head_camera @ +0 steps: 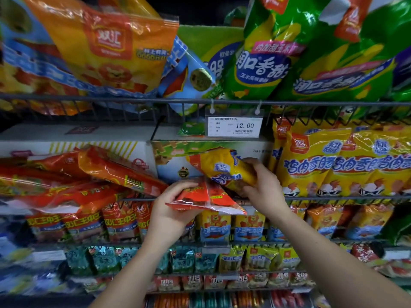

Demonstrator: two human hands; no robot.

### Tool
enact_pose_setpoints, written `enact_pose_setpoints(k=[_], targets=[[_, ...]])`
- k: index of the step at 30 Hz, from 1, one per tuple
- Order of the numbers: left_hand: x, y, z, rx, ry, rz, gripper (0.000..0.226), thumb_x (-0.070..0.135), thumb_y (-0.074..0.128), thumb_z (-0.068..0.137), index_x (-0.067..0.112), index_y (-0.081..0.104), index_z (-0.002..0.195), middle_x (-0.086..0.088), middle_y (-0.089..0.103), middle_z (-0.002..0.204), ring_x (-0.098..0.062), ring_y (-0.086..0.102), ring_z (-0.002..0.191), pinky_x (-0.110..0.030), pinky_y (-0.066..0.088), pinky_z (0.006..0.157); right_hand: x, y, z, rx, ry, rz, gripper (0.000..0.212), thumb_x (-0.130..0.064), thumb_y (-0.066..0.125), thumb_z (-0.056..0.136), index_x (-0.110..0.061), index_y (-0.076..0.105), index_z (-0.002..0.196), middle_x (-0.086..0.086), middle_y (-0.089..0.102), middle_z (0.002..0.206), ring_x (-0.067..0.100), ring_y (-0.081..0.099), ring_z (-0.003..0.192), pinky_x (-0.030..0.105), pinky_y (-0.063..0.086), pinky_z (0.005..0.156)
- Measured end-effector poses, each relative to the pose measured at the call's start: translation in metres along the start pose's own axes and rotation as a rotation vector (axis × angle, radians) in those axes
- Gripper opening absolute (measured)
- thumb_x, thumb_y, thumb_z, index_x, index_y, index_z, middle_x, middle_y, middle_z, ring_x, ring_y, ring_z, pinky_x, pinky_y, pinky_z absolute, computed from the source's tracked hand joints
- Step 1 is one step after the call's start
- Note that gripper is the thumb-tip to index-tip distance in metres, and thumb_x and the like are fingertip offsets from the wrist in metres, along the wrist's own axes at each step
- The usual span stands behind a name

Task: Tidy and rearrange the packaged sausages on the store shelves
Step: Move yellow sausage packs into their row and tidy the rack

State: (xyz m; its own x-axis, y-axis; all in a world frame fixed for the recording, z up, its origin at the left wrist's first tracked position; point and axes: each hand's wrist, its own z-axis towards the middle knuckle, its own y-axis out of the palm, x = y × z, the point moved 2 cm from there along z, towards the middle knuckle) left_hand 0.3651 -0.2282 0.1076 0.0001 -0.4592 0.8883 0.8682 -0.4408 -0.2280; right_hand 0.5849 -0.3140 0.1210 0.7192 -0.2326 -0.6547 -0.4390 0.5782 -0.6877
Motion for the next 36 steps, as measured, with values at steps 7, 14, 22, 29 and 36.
enact_pose_setpoints(k=[7,14,22,29,36], targets=[[0.002,-0.001,0.002,0.021,-0.006,0.005,0.046,-0.002,0.084,0.066,0.019,0.070,0.104,0.007,0.069,0.110,0.007,0.063,0.101,-0.006,0.045,0.084,0.003,-0.014,-0.011,0.031,0.012,0.403,0.047,-0.011,0.075,0.085,-0.037,0.049,0.115,-0.012,0.063,0.113,-0.004,0.063,0.097,0.008,0.049,0.074],[0.001,-0.005,0.002,0.020,-0.022,-0.017,0.045,-0.010,0.081,0.068,0.013,0.071,0.105,0.007,0.070,0.110,0.009,0.063,0.098,-0.006,0.046,0.082,0.005,-0.020,-0.014,0.025,0.040,0.633,0.050,-0.009,0.071,0.087,-0.021,0.048,0.130,-0.007,0.066,0.121,0.002,0.063,0.108,0.013,0.051,0.084],[-0.001,-0.006,0.000,0.023,-0.038,-0.036,0.046,-0.008,0.081,0.068,0.014,0.071,0.107,0.011,0.073,0.108,0.000,0.066,0.101,-0.012,0.049,0.084,0.019,-0.013,-0.007,-0.053,0.215,0.570,0.039,-0.027,0.062,0.095,-0.029,0.046,0.130,-0.021,0.062,0.115,-0.010,0.059,0.102,0.012,0.044,0.082],[-0.002,-0.007,0.001,0.034,-0.068,0.002,0.049,-0.007,0.083,0.067,0.020,0.072,0.107,0.012,0.073,0.108,-0.005,0.066,0.104,-0.013,0.050,0.085,0.003,-0.019,0.000,-0.053,0.353,0.477,0.043,-0.055,0.043,0.098,-0.019,0.057,0.116,0.012,0.065,0.096,0.031,0.062,0.098,0.039,0.047,0.080],[0.004,-0.004,-0.002,0.044,-0.093,-0.023,0.048,-0.015,0.079,0.067,0.012,0.071,0.106,0.013,0.073,0.105,0.005,0.065,0.098,-0.006,0.047,0.079,-0.010,-0.023,0.000,-0.064,0.431,0.453,0.040,-0.055,0.043,0.098,-0.017,0.056,0.100,0.028,0.062,0.119,0.021,0.061,0.092,0.042,0.047,0.087]])
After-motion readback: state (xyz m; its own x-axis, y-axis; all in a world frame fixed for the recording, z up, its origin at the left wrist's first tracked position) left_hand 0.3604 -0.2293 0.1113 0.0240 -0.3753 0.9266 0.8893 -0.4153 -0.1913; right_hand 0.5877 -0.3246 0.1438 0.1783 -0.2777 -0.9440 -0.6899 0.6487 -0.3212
